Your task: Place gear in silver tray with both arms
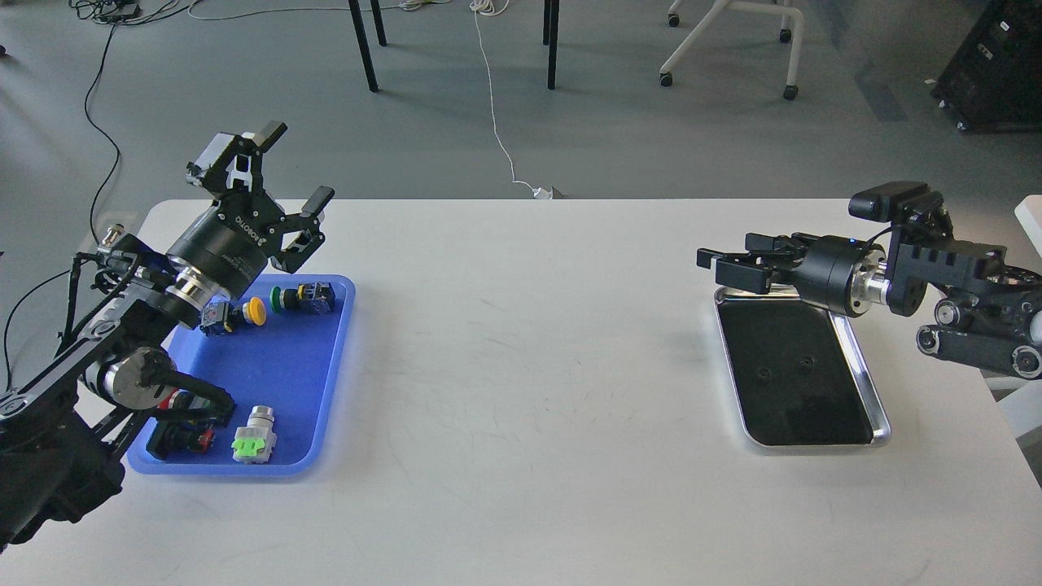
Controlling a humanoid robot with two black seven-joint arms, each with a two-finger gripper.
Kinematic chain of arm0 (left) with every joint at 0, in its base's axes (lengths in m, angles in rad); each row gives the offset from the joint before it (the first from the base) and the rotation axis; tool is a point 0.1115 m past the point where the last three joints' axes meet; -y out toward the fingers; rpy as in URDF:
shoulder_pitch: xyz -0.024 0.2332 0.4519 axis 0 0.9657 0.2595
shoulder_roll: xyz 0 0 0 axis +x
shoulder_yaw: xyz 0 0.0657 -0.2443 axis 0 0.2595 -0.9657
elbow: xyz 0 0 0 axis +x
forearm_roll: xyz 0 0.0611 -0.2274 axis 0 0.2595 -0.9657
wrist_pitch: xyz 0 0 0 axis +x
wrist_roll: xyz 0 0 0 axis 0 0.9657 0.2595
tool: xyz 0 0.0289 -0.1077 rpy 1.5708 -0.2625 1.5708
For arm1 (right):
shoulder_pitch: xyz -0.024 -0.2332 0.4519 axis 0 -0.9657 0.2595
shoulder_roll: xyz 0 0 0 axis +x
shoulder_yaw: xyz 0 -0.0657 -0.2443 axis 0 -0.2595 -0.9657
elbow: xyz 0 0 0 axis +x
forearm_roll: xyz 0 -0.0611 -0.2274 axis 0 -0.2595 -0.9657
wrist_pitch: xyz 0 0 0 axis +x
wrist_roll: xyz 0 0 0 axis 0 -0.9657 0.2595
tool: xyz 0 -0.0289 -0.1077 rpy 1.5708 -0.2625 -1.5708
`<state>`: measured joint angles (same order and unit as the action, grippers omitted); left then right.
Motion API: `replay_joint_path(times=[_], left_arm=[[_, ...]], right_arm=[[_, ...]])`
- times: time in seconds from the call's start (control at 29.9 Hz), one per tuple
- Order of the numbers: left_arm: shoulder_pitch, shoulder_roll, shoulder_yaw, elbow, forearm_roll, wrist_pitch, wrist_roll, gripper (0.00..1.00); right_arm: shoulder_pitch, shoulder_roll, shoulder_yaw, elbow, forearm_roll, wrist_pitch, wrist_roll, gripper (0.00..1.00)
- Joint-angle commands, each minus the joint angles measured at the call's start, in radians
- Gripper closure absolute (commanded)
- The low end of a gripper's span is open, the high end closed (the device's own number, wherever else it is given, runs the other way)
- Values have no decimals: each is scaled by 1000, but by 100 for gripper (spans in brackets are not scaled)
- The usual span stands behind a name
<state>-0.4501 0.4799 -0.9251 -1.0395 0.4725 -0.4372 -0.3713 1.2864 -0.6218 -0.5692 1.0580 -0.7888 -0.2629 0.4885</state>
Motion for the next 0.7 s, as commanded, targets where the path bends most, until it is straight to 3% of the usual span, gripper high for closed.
replay_joint_path(times=[0.0,0.2,0.43,0.67], left_arm=[[2,-6,0,1,2,0,-1,2],[5,-46,0,6,9,9,-6,2],[28,-78,-3,15,9,18,-14,2],[37,-78,-3,19,11,15,3,2]], right_arm=[[-68,11,156,0,274,17,0,6],[-231,54,496,3,685,45,0,6],[-438,93,845,2,855,100,0,5],[-527,102,890,7,859,139,0,1]])
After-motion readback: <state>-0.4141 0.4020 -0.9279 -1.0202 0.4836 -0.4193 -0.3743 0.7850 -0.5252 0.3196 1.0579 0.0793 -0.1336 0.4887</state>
